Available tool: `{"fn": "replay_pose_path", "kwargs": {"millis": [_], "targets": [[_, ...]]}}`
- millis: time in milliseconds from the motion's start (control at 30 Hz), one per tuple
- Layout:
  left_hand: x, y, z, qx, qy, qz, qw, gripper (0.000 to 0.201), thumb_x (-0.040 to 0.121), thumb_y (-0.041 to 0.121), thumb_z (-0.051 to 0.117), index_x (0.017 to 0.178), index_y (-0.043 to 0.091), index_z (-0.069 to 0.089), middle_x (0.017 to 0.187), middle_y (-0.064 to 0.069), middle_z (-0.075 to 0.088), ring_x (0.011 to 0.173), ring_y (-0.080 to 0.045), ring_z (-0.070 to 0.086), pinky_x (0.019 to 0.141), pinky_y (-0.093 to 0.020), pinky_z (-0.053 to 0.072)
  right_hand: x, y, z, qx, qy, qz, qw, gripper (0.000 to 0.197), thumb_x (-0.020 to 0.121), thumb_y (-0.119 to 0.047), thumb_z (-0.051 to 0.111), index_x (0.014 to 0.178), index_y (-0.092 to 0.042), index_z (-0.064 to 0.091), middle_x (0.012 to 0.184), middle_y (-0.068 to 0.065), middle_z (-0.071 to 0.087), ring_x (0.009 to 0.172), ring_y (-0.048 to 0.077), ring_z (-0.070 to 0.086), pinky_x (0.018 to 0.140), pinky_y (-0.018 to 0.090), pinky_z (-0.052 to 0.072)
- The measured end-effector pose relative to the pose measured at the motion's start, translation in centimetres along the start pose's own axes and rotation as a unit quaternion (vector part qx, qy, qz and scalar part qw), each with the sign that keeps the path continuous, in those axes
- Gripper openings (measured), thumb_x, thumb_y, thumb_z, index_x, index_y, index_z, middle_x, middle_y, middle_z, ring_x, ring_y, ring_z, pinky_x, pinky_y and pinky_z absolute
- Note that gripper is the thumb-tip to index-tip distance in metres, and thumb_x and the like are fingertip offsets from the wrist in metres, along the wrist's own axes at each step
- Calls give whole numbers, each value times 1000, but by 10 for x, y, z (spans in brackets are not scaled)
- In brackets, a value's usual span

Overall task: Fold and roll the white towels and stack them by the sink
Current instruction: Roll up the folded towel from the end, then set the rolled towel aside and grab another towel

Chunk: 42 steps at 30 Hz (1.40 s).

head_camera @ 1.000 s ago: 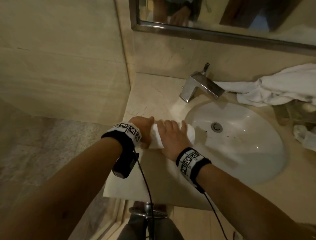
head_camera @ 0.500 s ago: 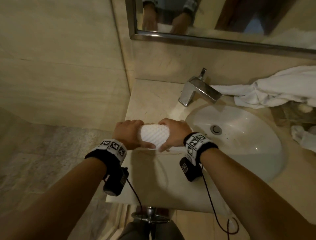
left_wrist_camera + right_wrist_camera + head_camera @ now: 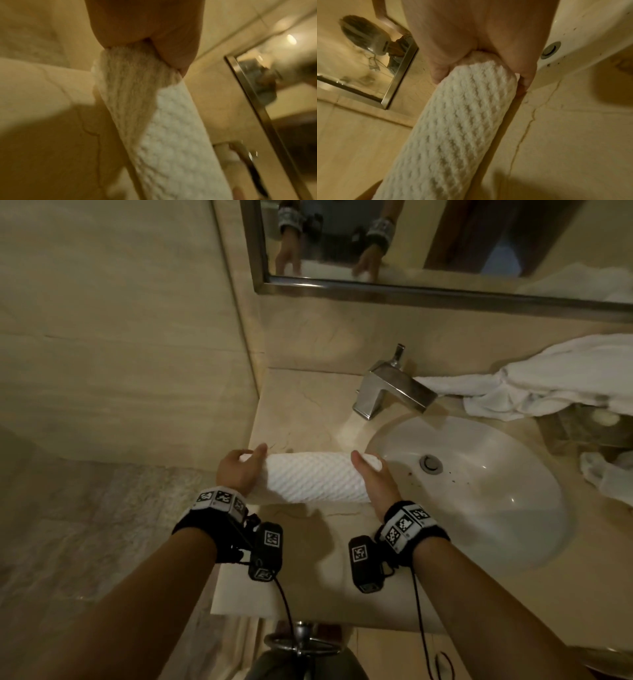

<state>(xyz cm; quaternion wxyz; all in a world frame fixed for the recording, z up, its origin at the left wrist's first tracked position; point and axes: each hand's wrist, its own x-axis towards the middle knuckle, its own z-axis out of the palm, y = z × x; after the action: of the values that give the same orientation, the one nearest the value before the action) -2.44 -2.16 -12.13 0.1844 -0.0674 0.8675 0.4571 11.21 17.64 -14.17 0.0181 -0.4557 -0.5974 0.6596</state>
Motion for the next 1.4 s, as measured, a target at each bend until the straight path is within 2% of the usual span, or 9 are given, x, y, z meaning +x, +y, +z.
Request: {"fn": "replay_pose_path", "kwargs": {"millis": [233,300,433,533,667,933,1033,1100,1400], "targets": [[-5,-5,-5,-143,-47,-14,988,32,95,19,53,121,4,62,122,-12,61,111,-23,55,93,-30,41,-1,-13,5,45,-7,35,998,79,70,-69,64,131,-21,52,126,0,60,114,23,57,100,39,45],[-6,-3,0,-90,-3,-6,996,33,97,20,46,118,2,63,123,-14,61,113,-28,55,92,-31,40,4,-15,5,51,-12,44,998,96,55,-74,67,134,-21,52,131,2,59,115,24,58,103,45,45],[-8,9,5,67,36,-36,996,46,100,32,35,122,-3,57,128,-24,56,118,-38,51,97,-36,37,-3,-18,-3,-60,9,44,997,83,70,-72,61,130,-15,53,119,1,60,112,26,58,101,44,45],[-3,14,2,127,-17,-113,985,61,98,45,33,135,-2,44,140,-24,44,126,-38,44,101,-36,34,-4,-15,-8,-52,3,130,990,97,51,-81,64,122,-15,56,116,5,63,104,28,61,94,46,50],[-4,14,-1,139,-107,-142,974,56,101,34,26,138,-5,39,146,-25,36,133,-37,37,106,-36,30,-12,-16,-10,12,-32,202,979,67,64,-69,70,112,-24,58,103,5,64,92,28,61,70,40,53],[-7,22,-5,34,-157,-153,975,17,95,24,42,104,9,44,140,-23,44,101,-24,43,85,-35,35,-2,9,-21,68,27,159,985,83,35,-54,85,104,-13,69,99,10,72,85,33,70,77,57,56],[-8,46,-6,20,-182,-150,972,20,89,29,47,83,10,48,104,-24,59,82,-28,49,72,-32,40,-4,6,-32,117,64,133,982,75,35,-52,84,99,-14,72,95,7,74,84,29,71,80,52,57],[-15,65,-3,16,-199,-151,968,27,91,28,43,70,10,42,71,-13,45,63,-26,41,57,-26,33,-5,1,-43,140,75,112,981,75,36,-51,84,100,-13,72,94,6,75,85,28,71,84,50,56],[-31,72,27,-23,-260,-184,948,28,74,35,59,62,15,43,63,-4,36,56,-20,38,65,-30,36,-30,-3,-82,201,112,106,967,33,65,-27,82,88,-8,70,90,9,73,88,29,68,86,47,55]]}}
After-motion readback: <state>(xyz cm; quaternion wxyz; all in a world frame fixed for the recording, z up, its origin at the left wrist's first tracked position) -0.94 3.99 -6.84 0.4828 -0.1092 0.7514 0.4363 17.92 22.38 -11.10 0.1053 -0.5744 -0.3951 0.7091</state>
